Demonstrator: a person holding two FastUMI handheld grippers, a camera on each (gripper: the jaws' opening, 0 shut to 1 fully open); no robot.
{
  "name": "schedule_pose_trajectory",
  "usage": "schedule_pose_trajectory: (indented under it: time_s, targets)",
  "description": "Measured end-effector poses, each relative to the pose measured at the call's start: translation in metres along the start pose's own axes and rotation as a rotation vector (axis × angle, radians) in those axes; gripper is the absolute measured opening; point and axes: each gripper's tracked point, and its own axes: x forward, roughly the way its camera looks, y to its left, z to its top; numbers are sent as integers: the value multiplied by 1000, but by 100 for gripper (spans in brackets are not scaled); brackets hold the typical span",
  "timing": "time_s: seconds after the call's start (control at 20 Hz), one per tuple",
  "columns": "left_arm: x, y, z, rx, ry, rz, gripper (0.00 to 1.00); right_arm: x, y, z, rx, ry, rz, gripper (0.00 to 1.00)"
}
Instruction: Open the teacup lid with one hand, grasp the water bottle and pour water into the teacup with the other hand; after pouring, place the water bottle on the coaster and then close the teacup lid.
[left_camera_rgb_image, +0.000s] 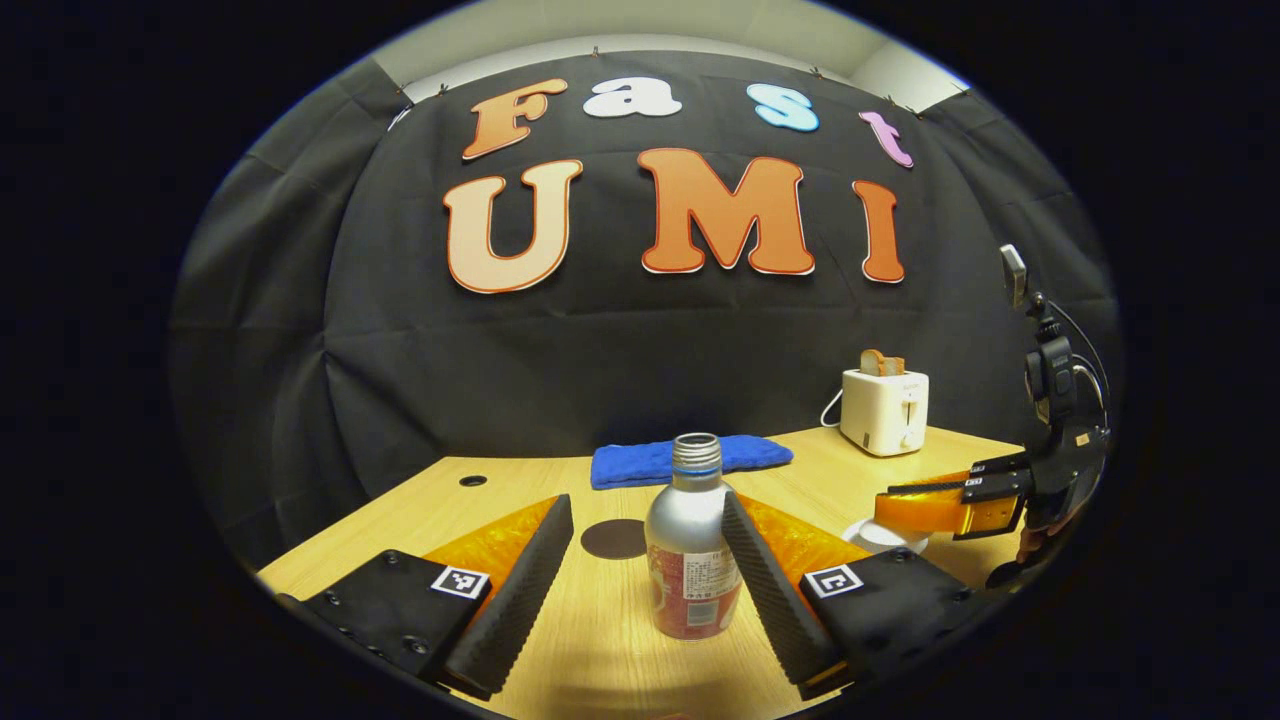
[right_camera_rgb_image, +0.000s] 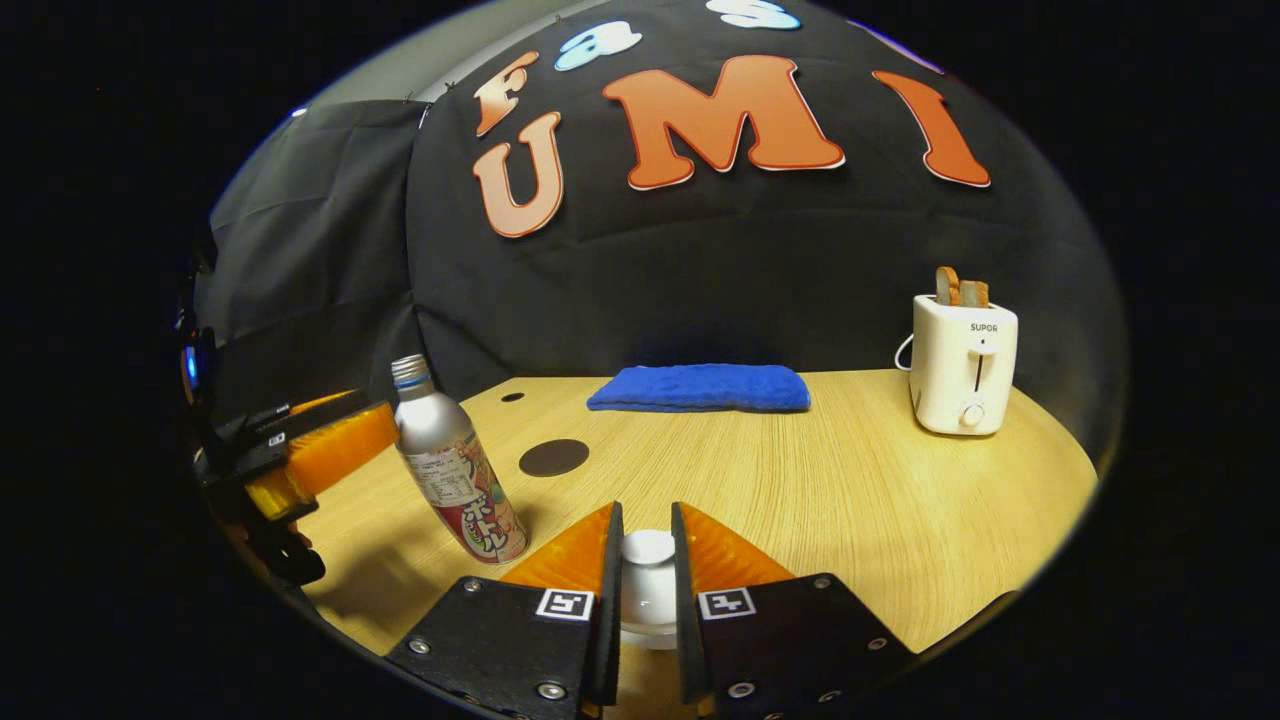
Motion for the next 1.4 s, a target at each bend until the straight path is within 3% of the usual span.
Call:
schedule_pose_trajectory:
  time_s: [0.3,0.7,0.9,1.05,1.1,1.25,1.35,1.4]
  targets:
    - [9,-19,-28,-52,62,-61,99,-16,-12,22,8,-56,-28,24]
    - [25,-30,-76,-94,183,-83,99,-38,-21,44,1,-114,-50,24]
    - [30,-22,-72,-85,181,-52,86,-49,-26,49,-6,-135,-58,24]
    - [32,-17,-70,-12,184,-41,82,-52,-33,55,-5,-153,-71,24]
    - [34,-15,-67,33,176,-33,86,-54,-34,57,-6,-158,-72,24]
    - [41,-13,-52,184,150,-6,85,-63,-41,61,-9,-179,-88,24]
    - [42,-12,-47,278,137,4,80,-69,-44,64,-12,-191,-93,24]
    - [42,-11,-47,327,135,10,83,-71,-46,66,-14,-195,-96,24]
